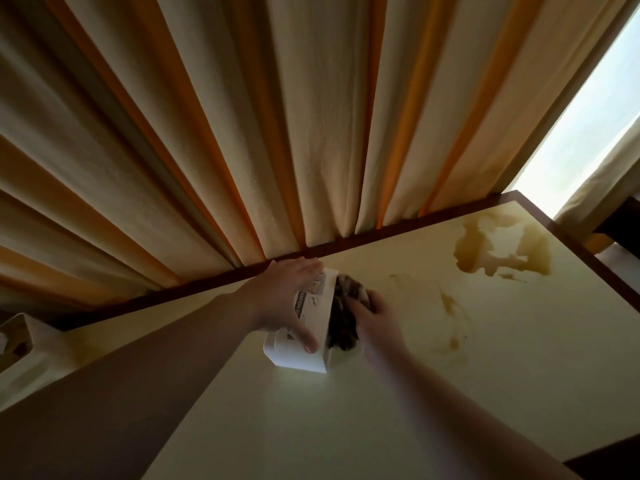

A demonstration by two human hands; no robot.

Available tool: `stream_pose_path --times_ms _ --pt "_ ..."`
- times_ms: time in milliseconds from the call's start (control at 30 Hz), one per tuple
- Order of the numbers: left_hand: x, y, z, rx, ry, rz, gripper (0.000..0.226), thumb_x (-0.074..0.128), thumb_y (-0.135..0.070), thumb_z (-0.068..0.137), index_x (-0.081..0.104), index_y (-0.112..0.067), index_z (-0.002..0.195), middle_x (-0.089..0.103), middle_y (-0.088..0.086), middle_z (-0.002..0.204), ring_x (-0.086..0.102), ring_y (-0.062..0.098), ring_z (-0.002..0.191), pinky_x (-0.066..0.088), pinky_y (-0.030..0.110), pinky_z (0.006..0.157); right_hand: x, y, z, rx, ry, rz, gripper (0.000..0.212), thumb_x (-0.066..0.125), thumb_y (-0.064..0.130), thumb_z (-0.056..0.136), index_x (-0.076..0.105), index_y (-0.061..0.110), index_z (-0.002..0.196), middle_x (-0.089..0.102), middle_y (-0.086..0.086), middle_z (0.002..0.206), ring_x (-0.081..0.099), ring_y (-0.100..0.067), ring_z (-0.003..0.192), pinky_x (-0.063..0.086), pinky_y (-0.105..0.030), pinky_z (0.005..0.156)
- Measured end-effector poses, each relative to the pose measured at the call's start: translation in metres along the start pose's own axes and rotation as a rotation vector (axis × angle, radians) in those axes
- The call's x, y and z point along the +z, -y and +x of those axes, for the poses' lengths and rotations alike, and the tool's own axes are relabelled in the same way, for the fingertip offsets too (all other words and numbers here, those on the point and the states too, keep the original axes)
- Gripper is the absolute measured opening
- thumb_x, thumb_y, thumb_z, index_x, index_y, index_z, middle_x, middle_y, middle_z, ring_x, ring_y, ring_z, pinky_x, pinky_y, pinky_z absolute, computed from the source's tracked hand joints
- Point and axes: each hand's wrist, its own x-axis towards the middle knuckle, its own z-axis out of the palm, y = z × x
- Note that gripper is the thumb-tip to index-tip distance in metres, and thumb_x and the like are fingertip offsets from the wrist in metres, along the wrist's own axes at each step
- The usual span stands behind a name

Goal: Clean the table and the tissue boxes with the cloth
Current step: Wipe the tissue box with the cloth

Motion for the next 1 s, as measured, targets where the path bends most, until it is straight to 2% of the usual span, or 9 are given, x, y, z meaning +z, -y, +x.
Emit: stream_pose_path --times_ms 100,200,367,467,567,733,867,933,1000 --pt "0.002 -0.001 -0.001 -0.005 -0.011 0.005 0.148 0.090 -0.072 0.049 0.003 -0.038 0.164 0.001 -0.022 0.169 -0.002 0.010 0.156 0.009 0.046 0.127 0.008 0.016 0.027 0.045 -0.023 0.028 0.009 0.069 0.030 0.096 0.075 0.030 0.102 0.079 -0.001 0.097 0.075 -0.024 0.096 0.063 -0.050 0.085" --pt "0.001 -0.002 -0.002 -0.002 -0.011 -0.003 0.145 0.090 -0.070 0.053 0.002 -0.037 0.164 0.000 -0.020 0.170 -0.003 0.009 0.155 0.007 0.045 0.125 0.010 0.003 0.035 0.086 -0.032 -0.044 0.008 0.066 0.031 0.096 0.074 0.031 0.100 0.078 -0.001 0.098 0.073 -0.026 0.099 0.061 -0.053 0.089" --pt "-0.001 -0.003 -0.003 0.010 -0.013 0.015 0.144 0.089 -0.070 0.055 0.001 -0.036 0.164 0.000 -0.019 0.170 -0.003 0.010 0.155 0.006 0.045 0.127 0.000 -0.022 0.010 0.076 0.017 -0.099 0.010 0.065 0.024 0.098 0.069 0.029 0.107 0.076 -0.001 0.102 0.072 -0.022 0.099 0.061 -0.044 0.084" --pt "-0.001 -0.004 -0.002 0.010 -0.009 0.007 0.145 0.089 -0.070 0.054 0.001 -0.035 0.164 0.000 -0.019 0.170 -0.003 0.009 0.156 0.005 0.046 0.128 -0.010 -0.032 -0.016 0.078 0.063 -0.144 0.011 0.068 0.023 0.096 0.070 0.028 0.106 0.077 0.001 0.098 0.074 -0.019 0.093 0.062 -0.045 0.082" --pt "0.000 -0.003 -0.001 0.006 -0.003 0.005 0.146 0.089 -0.070 0.054 0.000 -0.035 0.164 -0.001 -0.019 0.170 -0.004 0.009 0.155 0.005 0.046 0.126 -0.014 -0.023 -0.029 0.004 0.073 -0.140 0.010 0.071 0.022 0.095 0.073 0.025 0.103 0.078 0.000 0.093 0.075 -0.020 0.091 0.063 -0.048 0.083" --pt "0.002 0.001 0.000 0.009 -0.009 0.007 0.146 0.087 -0.075 0.051 0.003 -0.037 0.164 0.000 -0.020 0.170 -0.004 0.011 0.156 0.009 0.045 0.127 0.001 0.022 -0.001 -0.140 0.002 -0.095 0.009 0.069 0.027 0.097 0.072 0.026 0.106 0.077 0.003 0.093 0.073 -0.015 0.091 0.060 -0.035 0.076" --pt "0.004 0.002 0.002 0.011 -0.022 0.023 0.146 0.087 -0.076 0.052 0.005 -0.034 0.165 0.002 -0.018 0.170 -0.001 0.013 0.156 0.007 0.043 0.126 0.008 0.014 0.022 0.025 -0.005 -0.066 0.007 0.068 0.033 0.098 0.071 0.031 0.104 0.077 -0.001 0.100 0.072 -0.019 0.094 0.061 -0.043 0.084" --pt "0.004 0.002 0.001 0.025 -0.024 0.032 0.145 0.087 -0.075 0.053 0.005 -0.032 0.165 0.002 -0.017 0.170 0.000 0.013 0.156 0.005 0.039 0.125 0.003 -0.007 0.020 0.052 0.022 -0.143 0.008 0.068 0.033 0.096 0.069 0.032 0.104 0.076 -0.002 0.104 0.072 -0.021 0.096 0.060 -0.048 0.088" --pt "0.004 0.002 0.001 0.024 -0.025 0.028 0.145 0.087 -0.074 0.054 0.004 -0.032 0.165 0.002 -0.018 0.171 0.000 0.012 0.155 0.003 0.037 0.123 -0.003 -0.023 0.003 0.045 0.050 -0.171 0.012 0.069 0.031 0.094 0.069 0.032 0.106 0.077 0.002 0.101 0.073 -0.019 0.097 0.060 -0.047 0.089"
